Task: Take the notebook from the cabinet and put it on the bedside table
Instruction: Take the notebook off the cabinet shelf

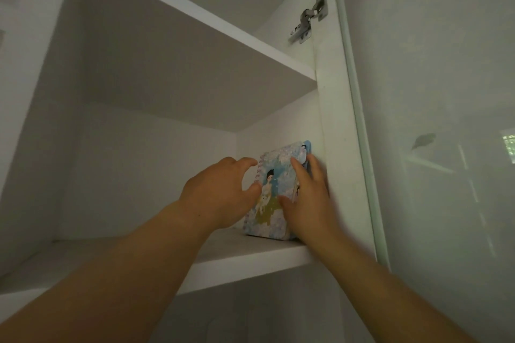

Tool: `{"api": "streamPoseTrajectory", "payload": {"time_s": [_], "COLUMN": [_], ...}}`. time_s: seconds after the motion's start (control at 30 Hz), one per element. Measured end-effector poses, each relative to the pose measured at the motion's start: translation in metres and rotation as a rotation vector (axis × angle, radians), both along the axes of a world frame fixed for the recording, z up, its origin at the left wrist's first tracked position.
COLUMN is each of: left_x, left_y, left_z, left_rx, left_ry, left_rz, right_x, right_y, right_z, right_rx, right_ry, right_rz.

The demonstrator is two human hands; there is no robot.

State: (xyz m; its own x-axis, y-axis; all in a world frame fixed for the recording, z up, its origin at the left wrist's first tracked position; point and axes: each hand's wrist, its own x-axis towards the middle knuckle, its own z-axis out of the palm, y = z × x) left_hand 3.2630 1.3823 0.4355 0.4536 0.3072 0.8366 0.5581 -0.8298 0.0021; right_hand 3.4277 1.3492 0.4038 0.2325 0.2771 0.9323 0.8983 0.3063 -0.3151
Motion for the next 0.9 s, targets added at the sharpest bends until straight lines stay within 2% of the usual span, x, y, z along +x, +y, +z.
{"api": "streamPoseTrajectory", "payload": {"time_s": [0.23,0.43,0.53,0.9], "left_x": [-0.001,-0.002,-0.002,-0.003], "left_y": [-0.002,-0.003,-0.003,-0.006], "left_z": [0.003,0.005,0.007,0.014], "left_rx": [0.004,0.011,0.035,0.048], "left_ry": [-0.029,-0.049,-0.081,-0.247], "left_rz": [-0.006,-0.018,-0.019,-0.091], "right_x": [0.001,-0.004,-0.004,-0.002], "right_y": [-0.008,-0.008,-0.008,-0.031], "right_z": [0.000,-0.004,-0.005,0.002], "right_rx": [0.024,0.048,0.027,0.115], "right_ry": [-0.067,-0.075,-0.041,0.151], "right_rz": [-0.012,0.140,0.237,0.312]}}
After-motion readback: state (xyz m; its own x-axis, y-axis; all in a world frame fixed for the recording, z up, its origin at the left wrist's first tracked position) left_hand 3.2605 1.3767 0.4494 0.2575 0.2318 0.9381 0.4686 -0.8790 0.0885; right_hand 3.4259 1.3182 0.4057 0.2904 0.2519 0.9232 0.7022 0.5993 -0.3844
